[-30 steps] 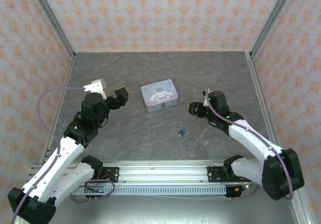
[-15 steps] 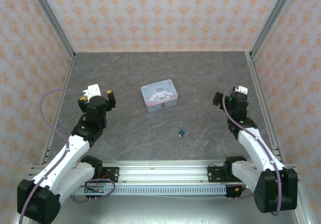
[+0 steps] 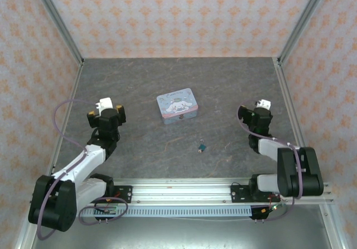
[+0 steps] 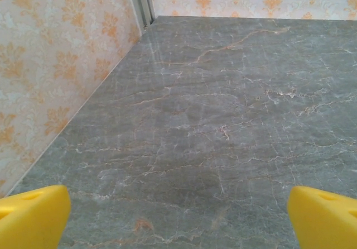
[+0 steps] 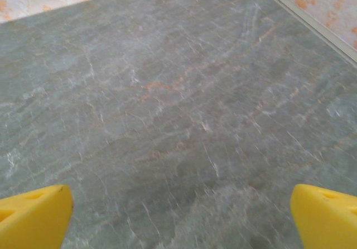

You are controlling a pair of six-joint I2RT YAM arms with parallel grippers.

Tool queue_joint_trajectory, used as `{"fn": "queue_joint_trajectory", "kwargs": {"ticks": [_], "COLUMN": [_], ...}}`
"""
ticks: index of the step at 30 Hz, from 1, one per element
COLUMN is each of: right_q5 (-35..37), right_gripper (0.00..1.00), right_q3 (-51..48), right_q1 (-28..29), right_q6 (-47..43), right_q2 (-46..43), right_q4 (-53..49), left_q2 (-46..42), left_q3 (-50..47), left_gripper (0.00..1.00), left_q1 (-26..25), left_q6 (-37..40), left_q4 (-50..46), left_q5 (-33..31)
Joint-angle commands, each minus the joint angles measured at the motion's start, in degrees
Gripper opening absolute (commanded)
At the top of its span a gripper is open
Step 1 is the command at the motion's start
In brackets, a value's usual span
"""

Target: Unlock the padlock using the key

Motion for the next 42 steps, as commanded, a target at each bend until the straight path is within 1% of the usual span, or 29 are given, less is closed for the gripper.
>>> {"fn": "queue_joint_trajectory", "kwargs": {"ticks": [1,4,6,7,9,10,15,17,18,19,20,42], "right_q5": [-2.2,-3.2,-3.5,-3.8,-3.5,-3.5,-3.5,-3.5,-3.5,-3.5,-3.5,-1.6], "right_gripper": [0.99,0.99,0.99,0.99,0.99,0.99,0.99,0.99,0.99,0.99,0.99,0.99], "right_q3": [0.0,-0.1,1.7,2.4,4.5,3.9,4.1,4.1,4.1,4.1,4.0,4.3], "right_q1": [-0.7,-0.6,-0.7,-0.7,-0.7,-0.8,-0.8,-0.7,-0.8,-0.7,-0.7,0.3], "right_q6": [-1.7,-2.1,-2.6,-2.6,-2.6,-2.6,-2.6,-2.6,-2.7,-2.7,-2.7,-3.3], "right_q2": [5.7,10.4,9.3,10.0,10.0,10.3,10.2,10.2,10.2,10.1,10.1,10.1], "right_q4": [12.0,17.4,11.8,11.6,7.3,9.1,8.4,8.4,8.4,8.4,8.4,8.1], "left_q2": [3.4,7.5,10.3,11.9,15.1,16.8,24.9,24.4,24.8,25.0,25.1,25.1], "left_q3": [-1.1,-1.3,-1.2,-1.2,-1.3,-1.6,-2.0,-0.5,0.0,1.7,2.0,2.0], "left_gripper": [1.00,1.00,1.00,1.00,1.00,1.00,1.00,1.00,1.00,1.00,1.00,1.00], "left_q1": [1.3,1.9,2.1,2.2,2.7,2.9,3.5,4.0,4.1,4.3,4.5,4.7], "left_q6": [2.3,3.4,4.2,4.5,4.0,3.8,3.7,3.3,3.2,2.8,2.7,2.8], "left_q4": [10.9,15.4,18.2,19.8,23.3,25.9,33.6,29.6,29.6,26.7,25.9,26.0], "left_q5": [4.1,6.4,8.3,8.9,10.8,11.6,12.3,13.5,13.5,13.2,13.6,13.8]}}
